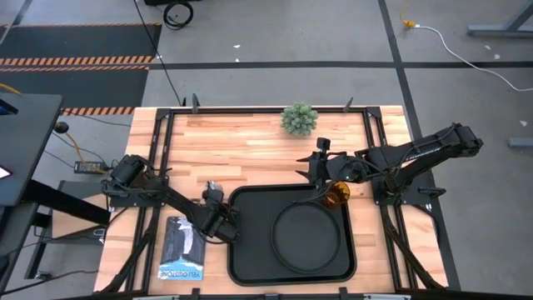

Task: Pick and place plate/cup/fork/spoon on tray
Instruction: Put the orange fork on the left side of the black plate

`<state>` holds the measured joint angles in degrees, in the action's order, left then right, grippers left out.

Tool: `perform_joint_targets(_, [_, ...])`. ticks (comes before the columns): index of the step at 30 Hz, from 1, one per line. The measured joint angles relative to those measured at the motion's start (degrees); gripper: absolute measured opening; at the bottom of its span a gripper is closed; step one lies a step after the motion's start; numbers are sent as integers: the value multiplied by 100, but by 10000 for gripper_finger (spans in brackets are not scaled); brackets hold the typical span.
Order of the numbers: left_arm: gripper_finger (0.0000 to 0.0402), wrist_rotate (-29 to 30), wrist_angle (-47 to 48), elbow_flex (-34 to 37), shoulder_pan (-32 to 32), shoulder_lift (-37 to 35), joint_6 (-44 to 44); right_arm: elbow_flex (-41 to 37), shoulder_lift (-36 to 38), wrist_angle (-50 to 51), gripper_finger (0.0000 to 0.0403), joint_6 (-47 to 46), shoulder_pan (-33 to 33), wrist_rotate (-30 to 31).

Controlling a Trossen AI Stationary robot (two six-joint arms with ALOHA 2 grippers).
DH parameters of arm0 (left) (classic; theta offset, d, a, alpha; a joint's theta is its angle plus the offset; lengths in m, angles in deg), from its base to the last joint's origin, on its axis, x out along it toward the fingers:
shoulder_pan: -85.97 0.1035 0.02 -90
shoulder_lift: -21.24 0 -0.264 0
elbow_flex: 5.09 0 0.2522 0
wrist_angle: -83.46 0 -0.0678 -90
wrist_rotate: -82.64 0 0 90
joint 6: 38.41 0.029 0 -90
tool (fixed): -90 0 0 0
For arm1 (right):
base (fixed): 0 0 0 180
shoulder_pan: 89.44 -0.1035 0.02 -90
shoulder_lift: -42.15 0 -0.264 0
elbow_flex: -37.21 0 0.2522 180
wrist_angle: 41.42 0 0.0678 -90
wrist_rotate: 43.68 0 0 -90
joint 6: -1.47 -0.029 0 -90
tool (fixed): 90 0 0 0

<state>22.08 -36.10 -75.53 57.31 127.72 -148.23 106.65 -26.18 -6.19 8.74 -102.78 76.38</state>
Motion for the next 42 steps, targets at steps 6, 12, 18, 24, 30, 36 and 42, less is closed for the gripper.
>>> perform_joint_targets(6, [37, -30, 28, -35, 0, 9, 112, 0, 0, 0, 153, 0, 1, -21])
perform_joint_targets(12, [25, -203, 338, -240, 11, 39, 244, 0, 0, 0, 153, 0, 0, -22])
perform_joint_targets(18, [26, -279, 533, -289, 59, 39, 248, 0, 0, 2, 153, 0, 0, -24])
perform_joint_targets(24, [23, -223, 549, -289, 127, 37, 301, 0, 0, 2, 153, 0, 0, -26])
perform_joint_targets(30, [27, -202, 583, -291, 151, -4, 314, 2, 0, 2, 153, 0, 2, -26])
perform_joint_targets(36, [26, -64, 595, -302, 151, -160, 314, 2, 0, 4, 153, -4, 0, -27])
perform_joint_targets(42, [26, 111, 641, -301, 146, -430, 312, 2, 0, 5, 153, -5, 1, -28])
